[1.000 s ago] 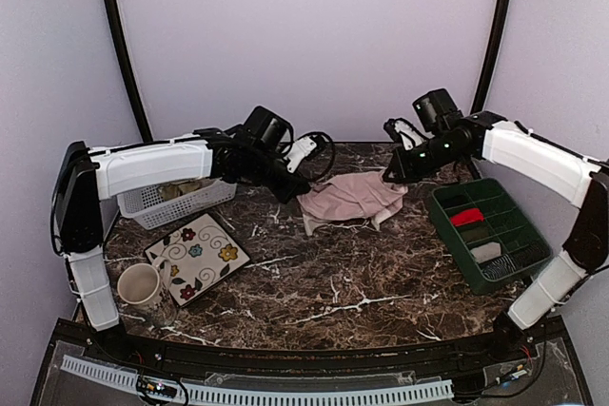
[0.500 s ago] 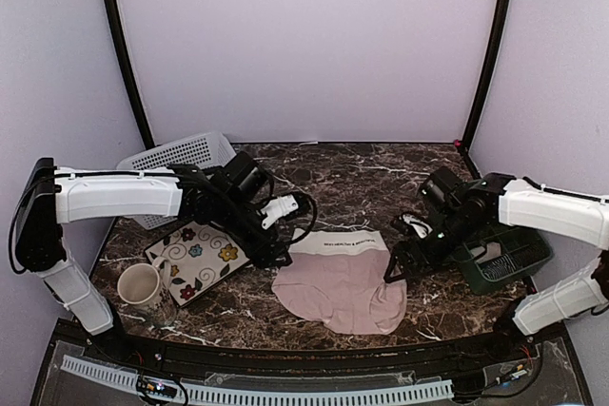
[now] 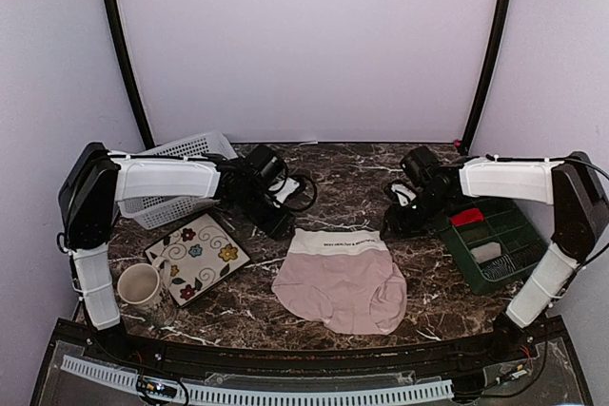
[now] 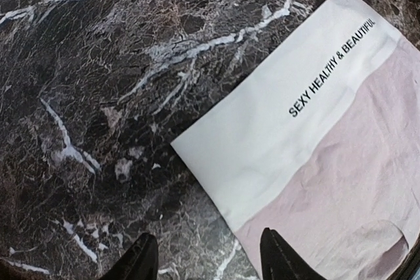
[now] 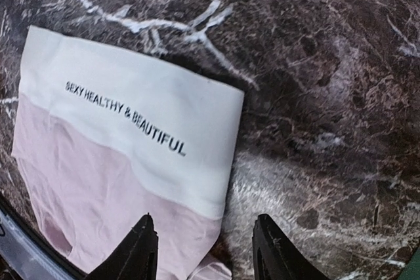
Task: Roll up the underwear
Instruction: Flatten out the underwear at the center of the board.
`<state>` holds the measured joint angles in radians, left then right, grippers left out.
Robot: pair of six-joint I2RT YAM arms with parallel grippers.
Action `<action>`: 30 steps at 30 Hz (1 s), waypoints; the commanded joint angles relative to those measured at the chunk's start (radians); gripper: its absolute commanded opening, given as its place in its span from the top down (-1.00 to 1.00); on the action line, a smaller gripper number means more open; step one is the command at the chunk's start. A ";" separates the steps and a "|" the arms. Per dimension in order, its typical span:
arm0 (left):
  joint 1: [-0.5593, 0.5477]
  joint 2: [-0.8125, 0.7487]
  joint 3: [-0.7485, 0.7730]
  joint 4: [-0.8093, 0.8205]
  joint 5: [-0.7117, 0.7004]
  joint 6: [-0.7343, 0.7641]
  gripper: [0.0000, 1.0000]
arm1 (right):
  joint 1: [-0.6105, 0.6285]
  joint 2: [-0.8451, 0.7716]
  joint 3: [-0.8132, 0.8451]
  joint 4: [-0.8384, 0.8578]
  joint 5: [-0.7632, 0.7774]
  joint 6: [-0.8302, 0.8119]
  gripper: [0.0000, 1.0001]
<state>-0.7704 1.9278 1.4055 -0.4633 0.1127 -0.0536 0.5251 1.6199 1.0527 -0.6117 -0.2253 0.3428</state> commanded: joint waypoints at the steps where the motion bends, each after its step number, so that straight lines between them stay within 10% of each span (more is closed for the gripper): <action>1: 0.003 0.075 0.097 -0.028 -0.044 -0.048 -0.05 | -0.008 0.033 0.029 0.045 0.059 -0.013 0.03; 12: 0.006 0.245 0.191 -0.054 -0.098 -0.070 0.17 | -0.020 0.016 0.028 0.021 0.074 -0.025 0.05; 16: 0.009 0.235 0.179 -0.100 -0.072 -0.075 0.97 | -0.020 0.009 0.033 0.023 0.071 -0.032 0.05; 30: 0.101 0.043 -0.039 -0.086 -0.148 -0.077 1.00 | -0.018 0.084 0.049 0.161 -0.032 0.004 -0.01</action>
<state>-0.6567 2.0132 1.3853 -0.5194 -0.0307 -0.1387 0.5095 1.6501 1.0630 -0.5377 -0.2092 0.3271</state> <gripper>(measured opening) 0.020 0.503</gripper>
